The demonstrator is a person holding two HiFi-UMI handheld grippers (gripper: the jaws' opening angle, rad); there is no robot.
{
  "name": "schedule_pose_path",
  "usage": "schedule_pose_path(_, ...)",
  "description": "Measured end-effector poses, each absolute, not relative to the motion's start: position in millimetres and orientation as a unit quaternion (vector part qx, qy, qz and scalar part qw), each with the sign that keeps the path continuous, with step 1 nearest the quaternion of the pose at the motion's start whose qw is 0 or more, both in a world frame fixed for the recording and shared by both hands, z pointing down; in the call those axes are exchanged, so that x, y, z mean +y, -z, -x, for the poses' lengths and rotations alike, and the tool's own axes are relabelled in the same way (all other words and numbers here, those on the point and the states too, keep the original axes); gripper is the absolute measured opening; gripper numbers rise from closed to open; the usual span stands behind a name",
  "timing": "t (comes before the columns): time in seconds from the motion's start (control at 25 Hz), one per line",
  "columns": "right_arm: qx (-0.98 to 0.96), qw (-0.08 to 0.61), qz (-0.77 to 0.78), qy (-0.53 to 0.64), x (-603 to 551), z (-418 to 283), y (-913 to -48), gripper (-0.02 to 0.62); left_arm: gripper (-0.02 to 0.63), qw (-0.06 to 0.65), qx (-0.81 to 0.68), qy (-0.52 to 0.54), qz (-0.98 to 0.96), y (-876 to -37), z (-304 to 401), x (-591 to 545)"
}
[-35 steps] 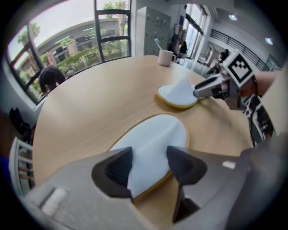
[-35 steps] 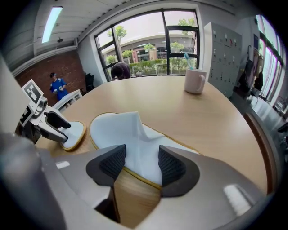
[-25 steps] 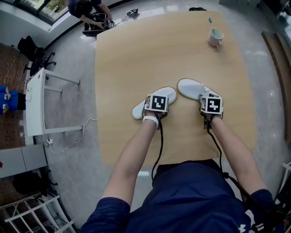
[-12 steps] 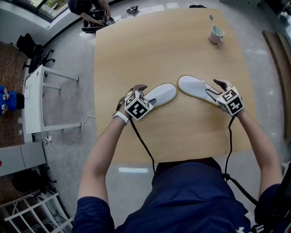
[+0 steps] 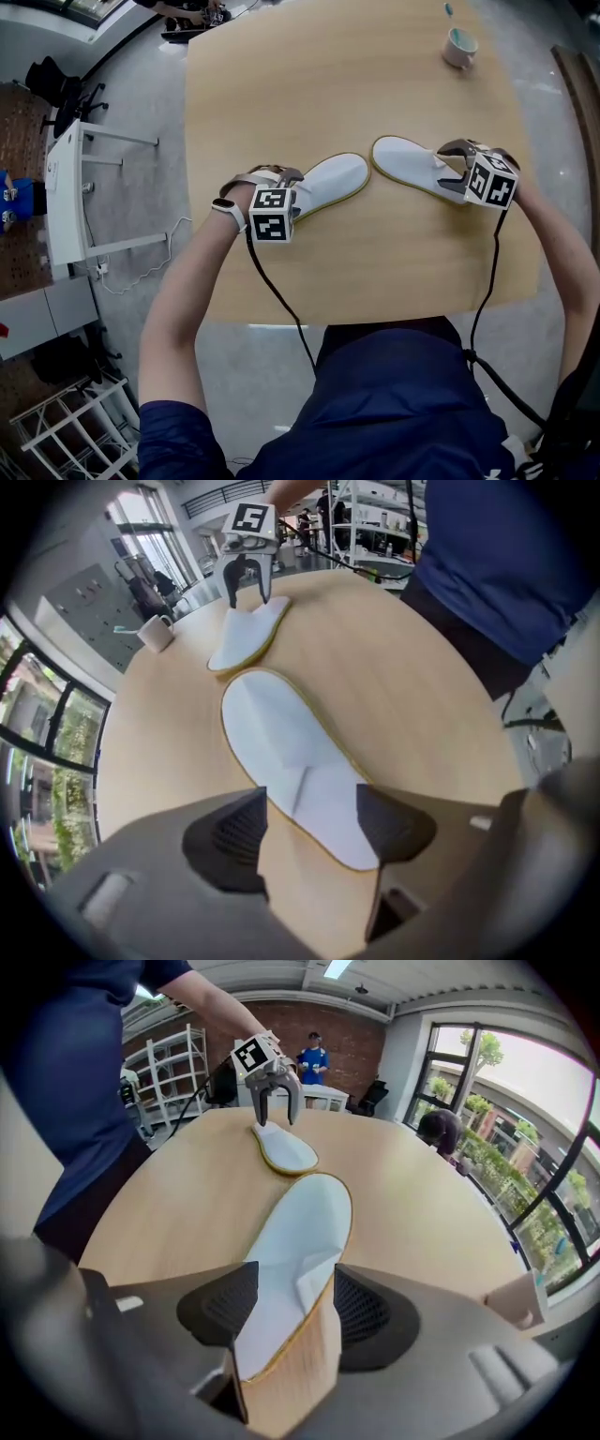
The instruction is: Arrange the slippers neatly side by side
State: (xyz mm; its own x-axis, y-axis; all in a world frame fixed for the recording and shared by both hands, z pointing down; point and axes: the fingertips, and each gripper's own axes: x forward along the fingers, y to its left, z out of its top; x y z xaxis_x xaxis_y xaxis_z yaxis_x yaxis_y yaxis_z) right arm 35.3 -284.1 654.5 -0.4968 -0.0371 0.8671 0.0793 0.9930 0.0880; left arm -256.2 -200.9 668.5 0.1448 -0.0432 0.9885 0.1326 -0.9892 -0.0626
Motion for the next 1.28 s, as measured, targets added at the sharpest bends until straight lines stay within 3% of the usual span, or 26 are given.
schedule_pose_path(0.16,-0.855,0.512,0.056,0.059,-274,-28,-658,0.282,0.302,0.099,-0.080,0.664,0.737,-674,252,-197)
schedule_pose_path(0.4,-0.857,0.511,0.056,0.036,-259,-24,-671,0.267,0.296,0.078,-0.091,0.662,0.740,-682,247,-186)
schedule_pose_path(1.28,-0.871,0.457,-0.141,-0.115,-245,-27,-688,0.262,0.293,-0.109,0.048,0.653,0.748,-695,204,-156)
